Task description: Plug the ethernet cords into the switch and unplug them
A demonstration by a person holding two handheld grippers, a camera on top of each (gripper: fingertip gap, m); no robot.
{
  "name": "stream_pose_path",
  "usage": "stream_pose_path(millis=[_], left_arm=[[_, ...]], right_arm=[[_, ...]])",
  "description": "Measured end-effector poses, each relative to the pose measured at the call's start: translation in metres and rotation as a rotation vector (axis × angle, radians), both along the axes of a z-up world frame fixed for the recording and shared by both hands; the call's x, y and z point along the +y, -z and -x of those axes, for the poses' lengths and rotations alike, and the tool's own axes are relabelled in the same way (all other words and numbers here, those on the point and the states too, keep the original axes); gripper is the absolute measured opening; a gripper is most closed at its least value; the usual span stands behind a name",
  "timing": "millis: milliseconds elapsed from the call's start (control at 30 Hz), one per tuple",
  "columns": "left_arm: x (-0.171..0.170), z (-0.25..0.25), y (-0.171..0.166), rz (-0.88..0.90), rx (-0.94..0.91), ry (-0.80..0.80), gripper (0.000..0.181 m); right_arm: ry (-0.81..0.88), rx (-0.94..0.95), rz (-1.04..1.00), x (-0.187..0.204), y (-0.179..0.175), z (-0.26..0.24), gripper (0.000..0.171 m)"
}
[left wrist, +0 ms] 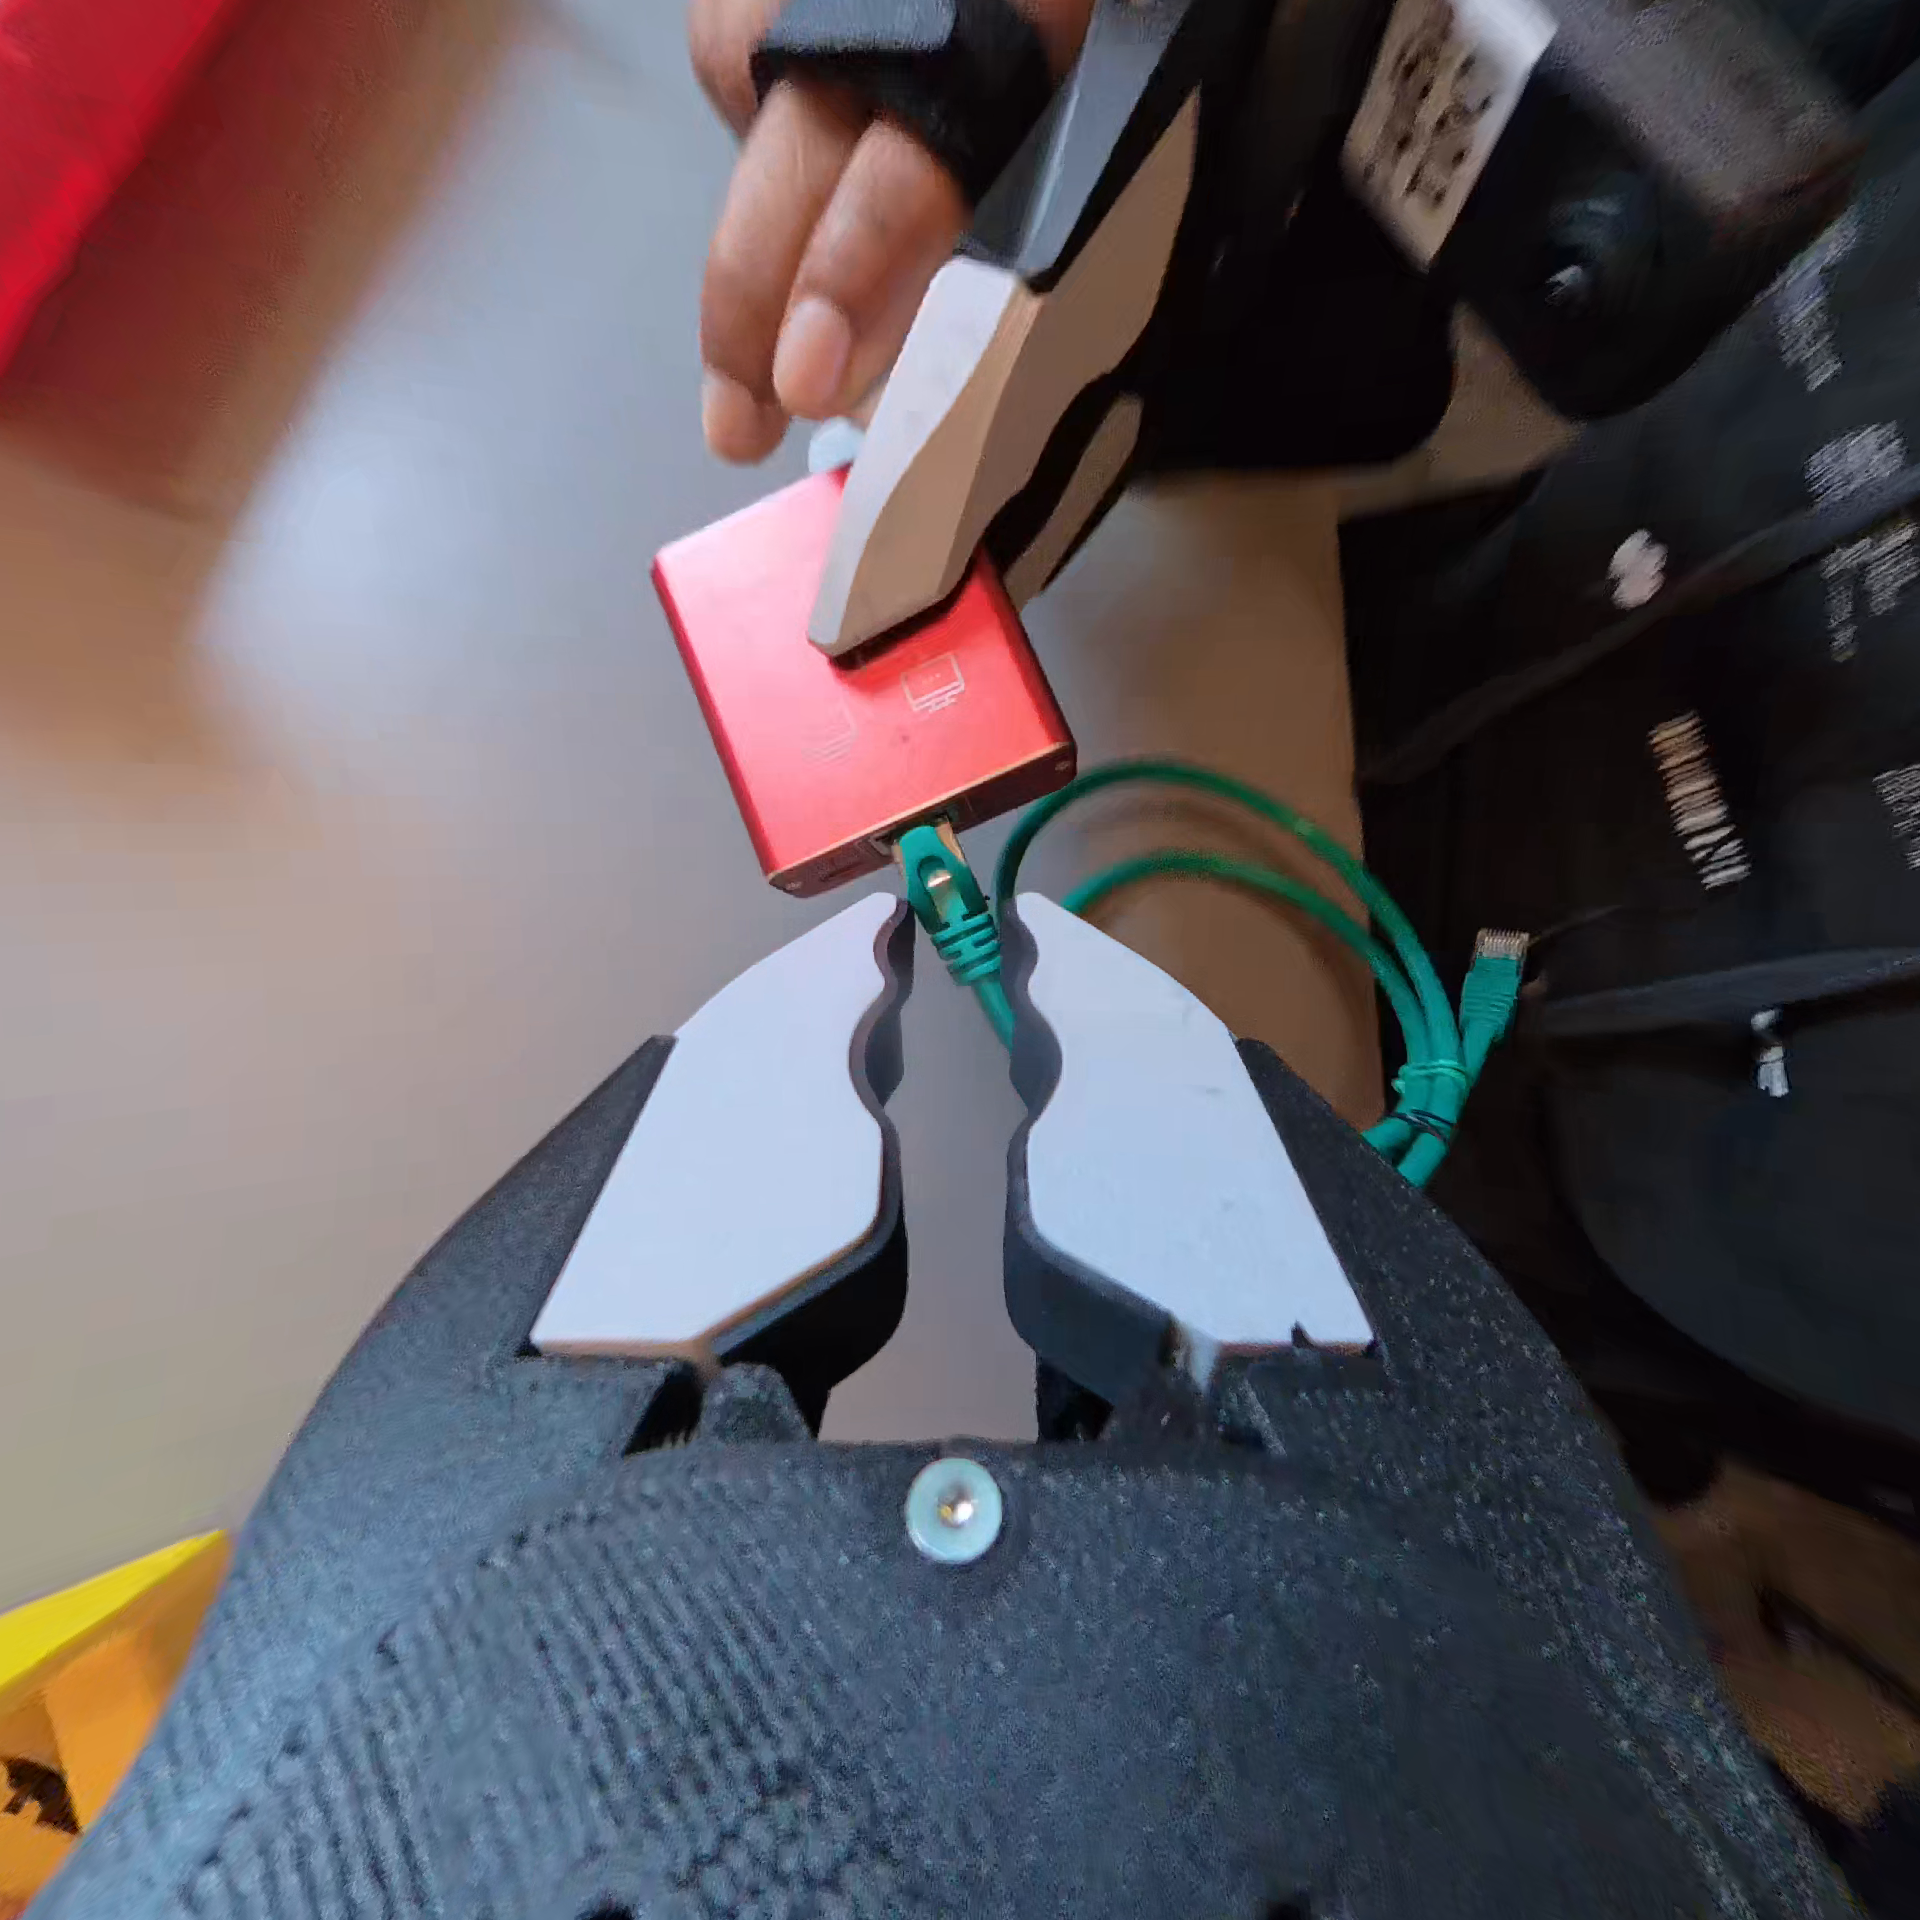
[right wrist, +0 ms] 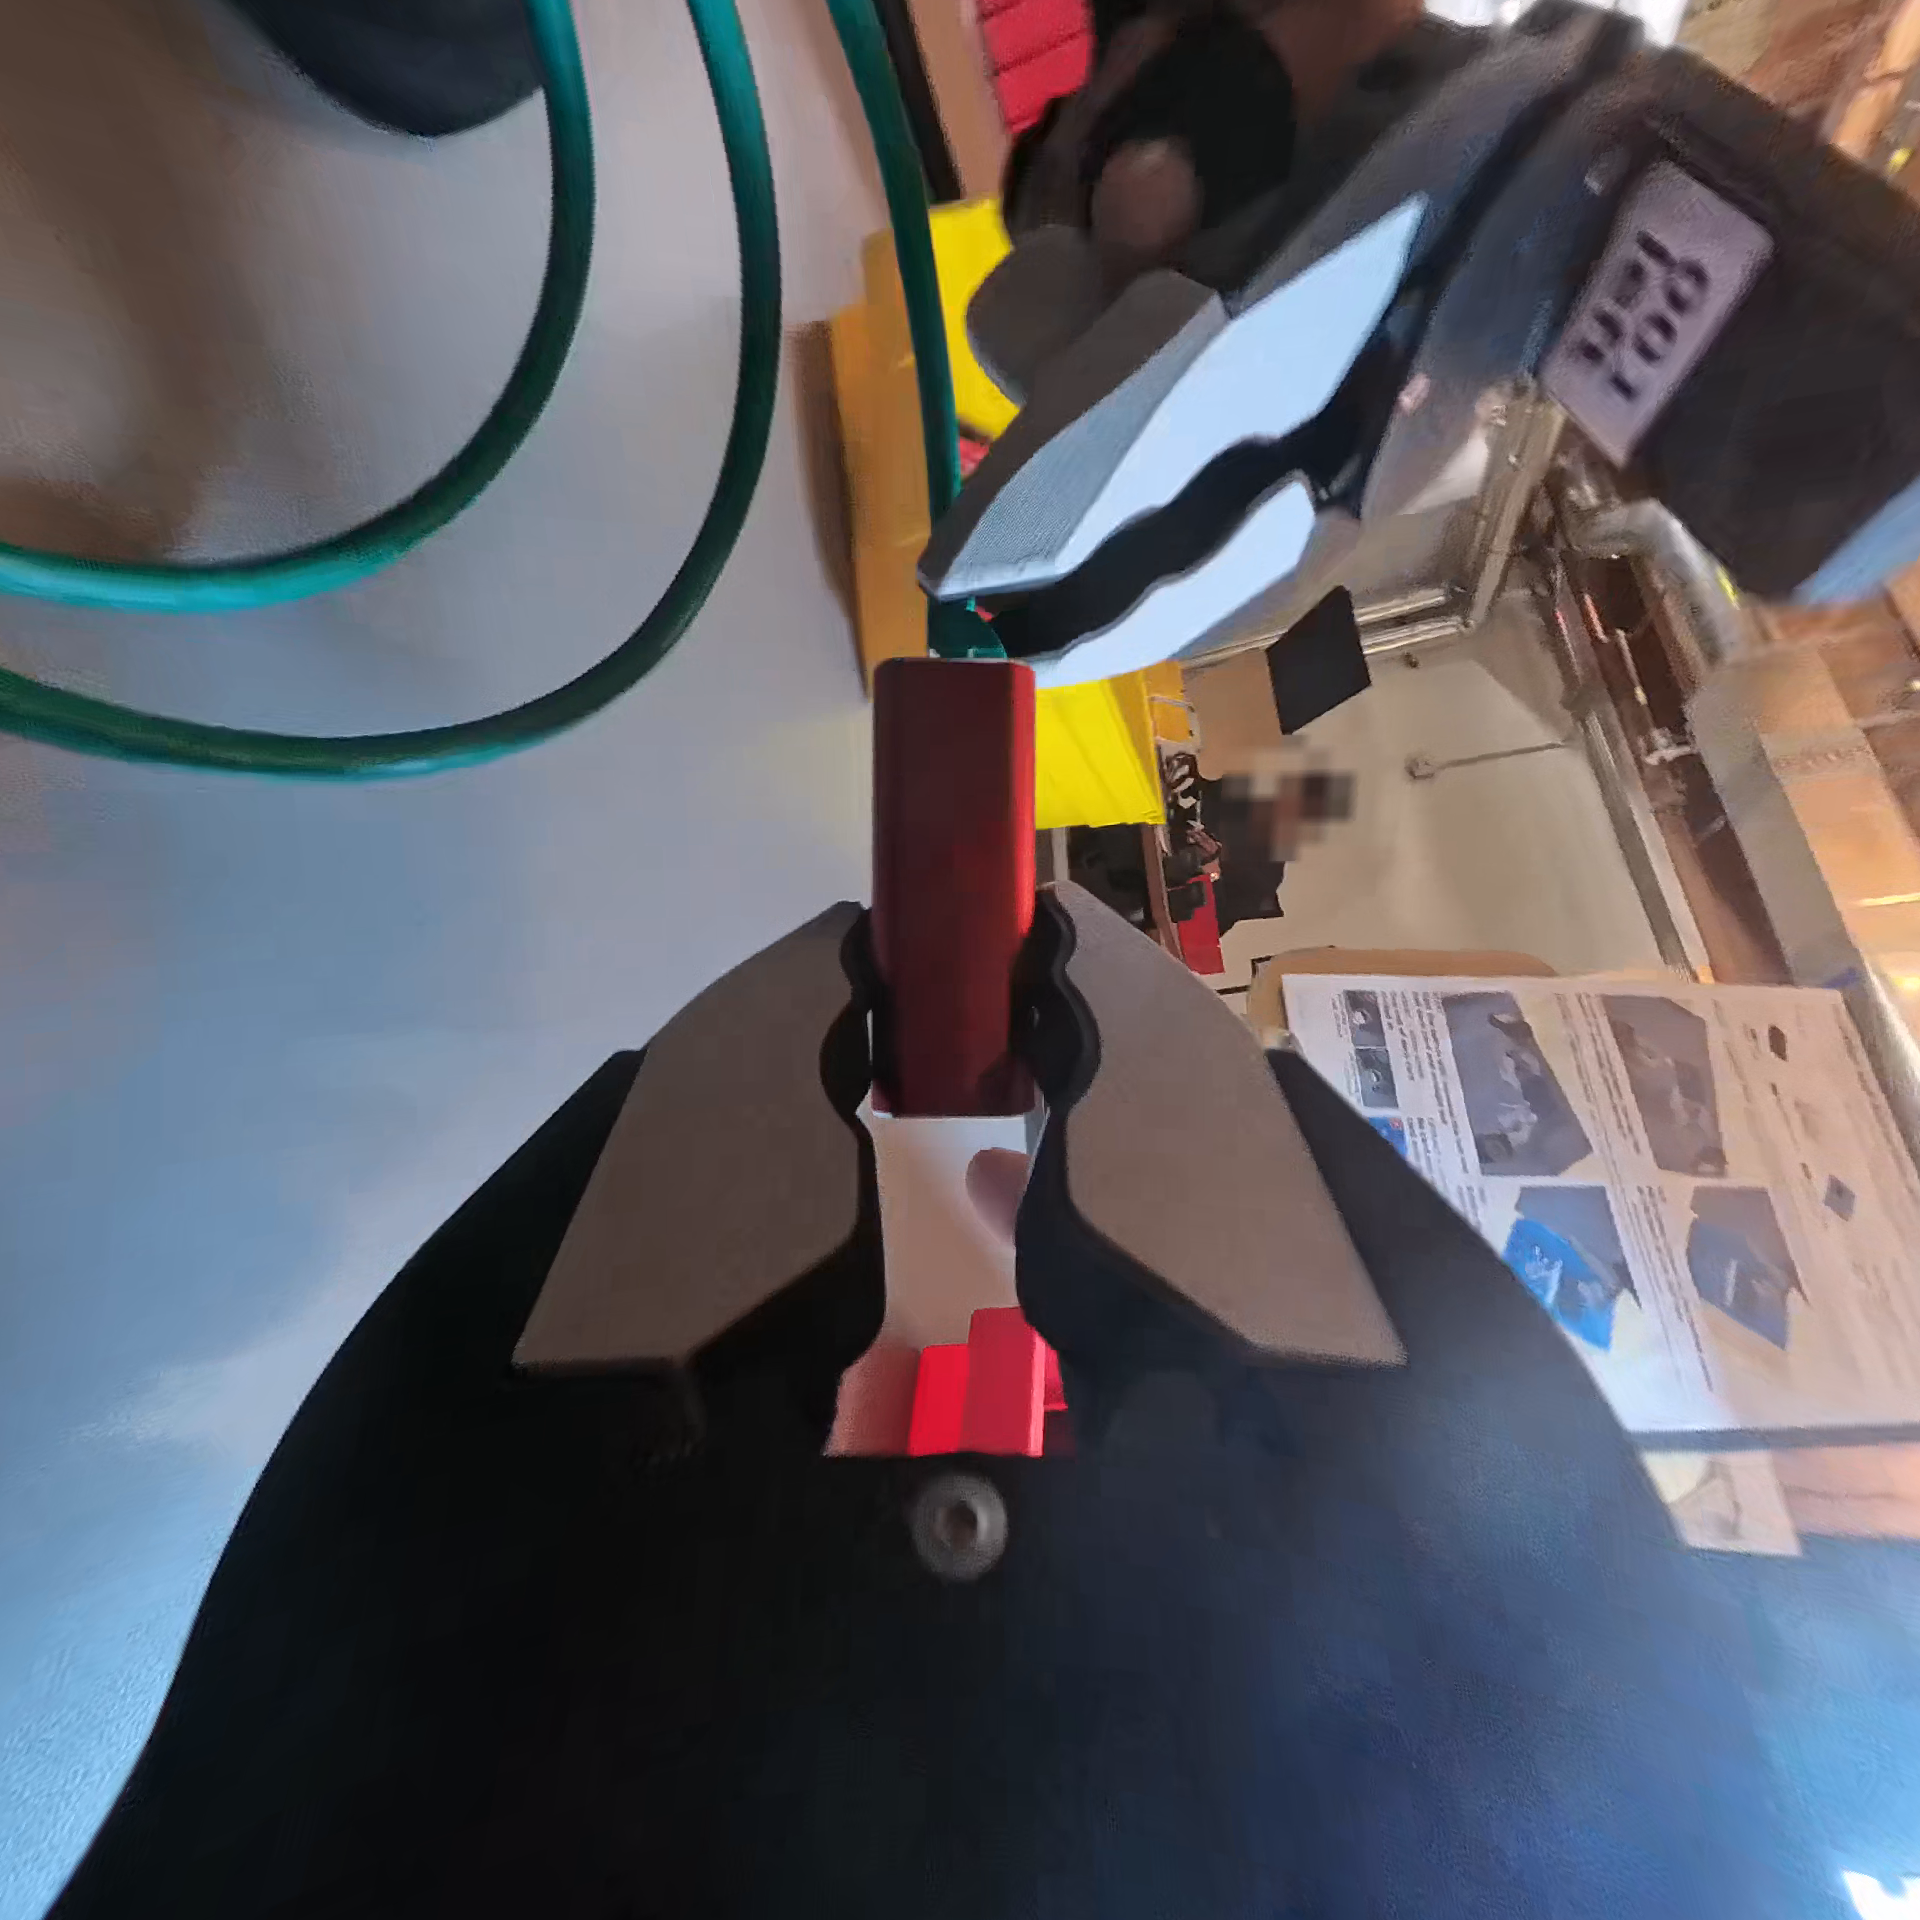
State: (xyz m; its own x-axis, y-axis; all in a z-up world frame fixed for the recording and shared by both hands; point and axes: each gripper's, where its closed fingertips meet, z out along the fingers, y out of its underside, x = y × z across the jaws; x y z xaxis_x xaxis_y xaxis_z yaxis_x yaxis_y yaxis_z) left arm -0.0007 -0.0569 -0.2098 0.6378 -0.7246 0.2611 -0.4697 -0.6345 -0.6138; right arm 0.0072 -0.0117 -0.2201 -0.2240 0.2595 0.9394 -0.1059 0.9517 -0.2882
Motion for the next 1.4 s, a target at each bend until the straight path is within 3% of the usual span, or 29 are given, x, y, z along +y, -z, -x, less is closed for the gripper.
stream_pose_path(millis=[133, 233, 367, 533, 700, 867, 1133, 1167, 1267, 1400], left_arm=[[0.014, 0.025, -0.029, -0.209, -0.099, -0.156, 0.023], [0.023, 0.046, -0.031, -0.361, -0.136, -0.270, 0.028], [0.025, 0.034, -0.013, -0.528, -0.073, -0.240, 0.041], [0.032, -0.012, -0.035, -0.711, -0.255, -0.144, 0.049], [0.027, -0.021, -0.047, -0.725, -0.321, -0.126, 0.026], [0.023, -0.011, -0.043, -0.665, -0.323, -0.180, 0.025], [0.016, -0.001, -0.039, -0.648, -0.236, -0.195, 0.024], [0.016, -0.005, -0.037, -0.644, -0.236, -0.187, 0.024], [0.016, -0.008, -0.041, -0.658, -0.268, -0.194, 0.025], [0.014, -0.012, -0.061, -0.743, -0.397, -0.220, 0.030]], right_arm=[[0.035, 0.046, 0.057, 0.011, -0.013, -0.002, 0.026], [0.032, 0.069, 0.138, 0.013, -0.022, -0.004, 0.026], [-0.027, 0.070, 0.339, 0.004, -0.037, -0.006, 0.026], [-0.212, -0.008, 0.769, -0.020, -0.059, -0.011, 0.026], [-0.299, -0.169, 1.064, -0.020, -0.062, -0.011, 0.026], [-0.224, -0.323, 1.043, -0.020, -0.036, -0.004, 0.028], [-0.238, -0.321, 1.121, -0.009, -0.054, -0.009, 0.039], [-0.253, -0.345, 1.116, -0.013, -0.053, -0.011, 0.026], [-0.261, -0.380, 1.128, -0.014, -0.052, -0.013, 0.026], [-0.365, -0.287, 1.202, -0.013, -0.077, -0.021, 0.026]])
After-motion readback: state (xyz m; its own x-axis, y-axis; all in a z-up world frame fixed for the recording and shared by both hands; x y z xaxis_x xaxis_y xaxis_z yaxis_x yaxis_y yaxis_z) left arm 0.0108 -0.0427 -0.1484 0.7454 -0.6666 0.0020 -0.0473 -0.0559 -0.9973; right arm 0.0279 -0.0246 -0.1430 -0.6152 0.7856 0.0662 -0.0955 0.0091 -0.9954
